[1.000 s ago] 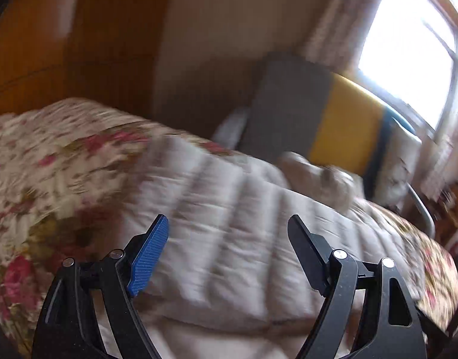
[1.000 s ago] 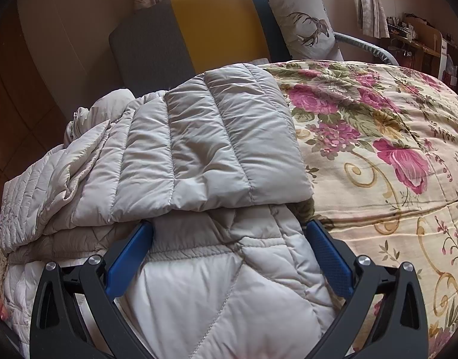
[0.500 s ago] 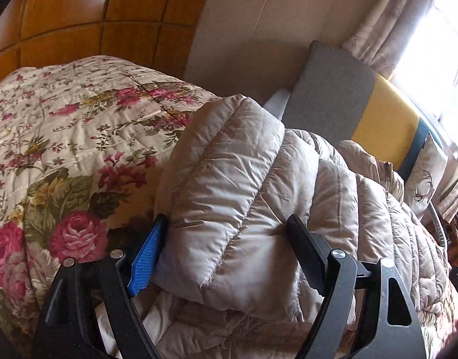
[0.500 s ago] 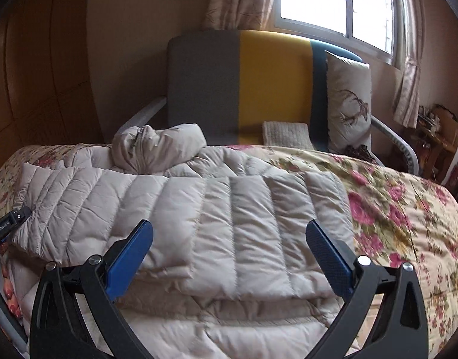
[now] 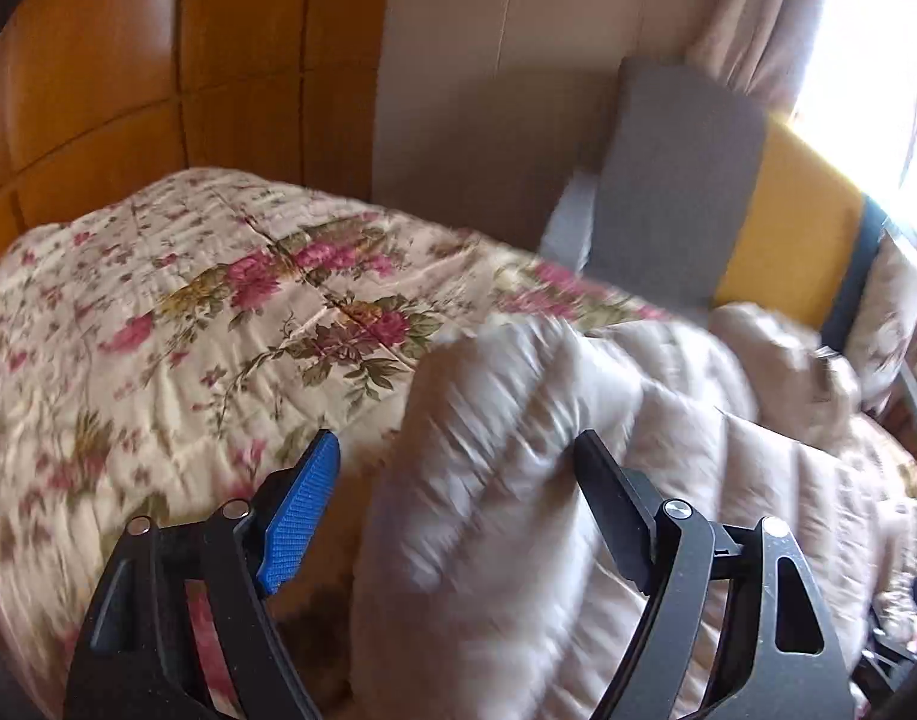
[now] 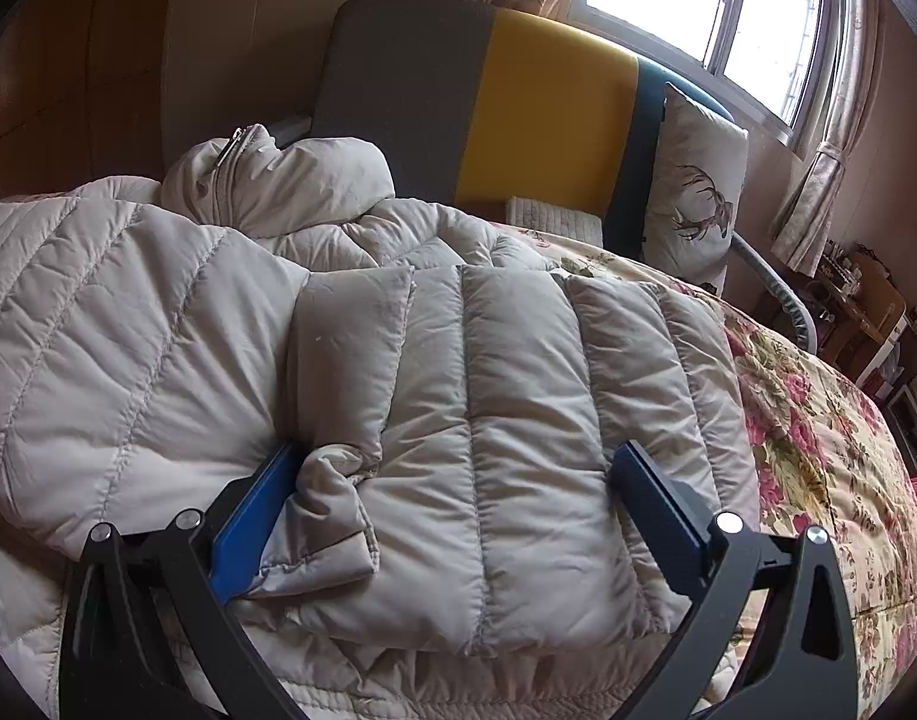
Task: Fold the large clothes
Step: 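Move the left gripper to the jacket side near the comforter, then grasp the jacket side with the left gripper while the right gripper grasps the snap edge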
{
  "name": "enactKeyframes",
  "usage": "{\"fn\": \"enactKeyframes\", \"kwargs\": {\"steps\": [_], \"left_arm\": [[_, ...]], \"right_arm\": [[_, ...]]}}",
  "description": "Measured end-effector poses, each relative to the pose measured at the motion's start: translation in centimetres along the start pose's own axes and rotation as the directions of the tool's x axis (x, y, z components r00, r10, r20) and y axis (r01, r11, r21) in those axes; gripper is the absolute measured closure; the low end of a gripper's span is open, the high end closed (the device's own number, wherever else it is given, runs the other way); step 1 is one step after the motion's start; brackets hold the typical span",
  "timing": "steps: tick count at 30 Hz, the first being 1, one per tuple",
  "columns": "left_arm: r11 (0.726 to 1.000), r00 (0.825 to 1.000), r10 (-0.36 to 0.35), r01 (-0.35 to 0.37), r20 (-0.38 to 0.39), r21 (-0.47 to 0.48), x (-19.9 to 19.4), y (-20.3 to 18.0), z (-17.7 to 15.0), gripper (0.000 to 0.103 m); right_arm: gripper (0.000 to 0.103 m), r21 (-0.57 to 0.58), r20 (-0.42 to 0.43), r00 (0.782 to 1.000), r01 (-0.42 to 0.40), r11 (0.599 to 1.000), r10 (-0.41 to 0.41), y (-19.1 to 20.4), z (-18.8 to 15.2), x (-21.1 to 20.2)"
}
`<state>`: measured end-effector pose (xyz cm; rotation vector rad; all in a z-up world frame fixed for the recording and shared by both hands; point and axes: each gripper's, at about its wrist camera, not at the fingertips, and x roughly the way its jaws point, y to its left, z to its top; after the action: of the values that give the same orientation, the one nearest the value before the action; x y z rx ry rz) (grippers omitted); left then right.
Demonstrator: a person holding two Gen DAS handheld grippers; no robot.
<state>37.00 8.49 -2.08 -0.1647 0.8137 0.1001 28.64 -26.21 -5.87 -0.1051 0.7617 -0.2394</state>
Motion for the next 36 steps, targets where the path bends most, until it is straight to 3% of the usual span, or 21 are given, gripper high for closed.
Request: {"fn": "enactKeyframes", "kwargs": {"steps": [2, 4, 9, 13, 18, 22, 26, 28, 31, 36], "left_arm": [[1.000, 0.997, 0.007, -0.006, -0.082, 0.002, 2.7, 0.4, 0.5, 0.024], [0.999, 0.989, -0.035, 0.031, -0.146, -0.026, 4.7, 0.9, 0.2, 0.023], [0.984, 0.978, -0.132, 0.110, -0.162, -0.140, 6.7, 3.3, -0.5, 0.014], [0.990, 0.984, -0.094, 0.076, -0.153, -0.115, 5.2, 2.8, -0.5, 0.014], [0.996, 0.996, -0.043, 0.036, -0.078, -0.087, -0.6, 2.8, -1.7, 0.015], [1.000, 0.996, 0.002, -0.005, -0.087, -0.029, -1.1, 3.2, -2.7, 0.014], [0.992, 0.983, -0.059, 0.037, -0.174, -0.124, 2.4, 4.9, -3.3, 0.007], [0.991, 0.983, -0.058, 0.036, -0.176, -0.126, 2.7, 4.9, -3.3, 0.007], [0.994, 0.986, -0.042, 0.024, -0.161, -0.109, 1.3, 4.8, -3.3, 0.007], [0.990, 0.990, -0.095, 0.083, -0.104, -0.115, -3.8, 5.8, -4.8, 0.007]], "right_arm": [[0.002, 0.001, 0.001, 1.000, -0.002, 1.000, 0.002, 0.0, -0.1, 0.0], [0.002, 0.001, 0.004, 1.000, -0.004, 1.000, 0.004, 0.0, -0.2, -0.1], [0.002, -0.002, 0.001, 1.000, -0.013, 1.000, 0.013, 0.2, -0.3, -0.2], [0.002, 0.002, -0.006, 1.000, -0.022, 1.000, 0.022, 0.1, -0.2, 0.1], [0.002, 0.007, -0.008, 1.000, -0.024, 1.000, 0.024, 0.0, 0.0, 0.3], [0.002, 0.006, -0.003, 1.000, -0.020, 1.000, 0.020, 0.0, -0.1, 0.3], [0.002, 0.005, 0.000, 1.000, -0.021, 1.000, 0.021, 0.2, -0.2, 0.2], [0.002, 0.005, -0.004, 1.000, -0.024, 1.000, 0.024, 0.2, -0.2, 0.2], [0.002, 0.009, -0.008, 1.000, -0.027, 1.000, 0.027, 0.1, -0.2, 0.3], [0.002, 0.025, -0.047, 0.997, -0.063, 0.998, 0.064, -0.5, 0.3, 0.9]]}}
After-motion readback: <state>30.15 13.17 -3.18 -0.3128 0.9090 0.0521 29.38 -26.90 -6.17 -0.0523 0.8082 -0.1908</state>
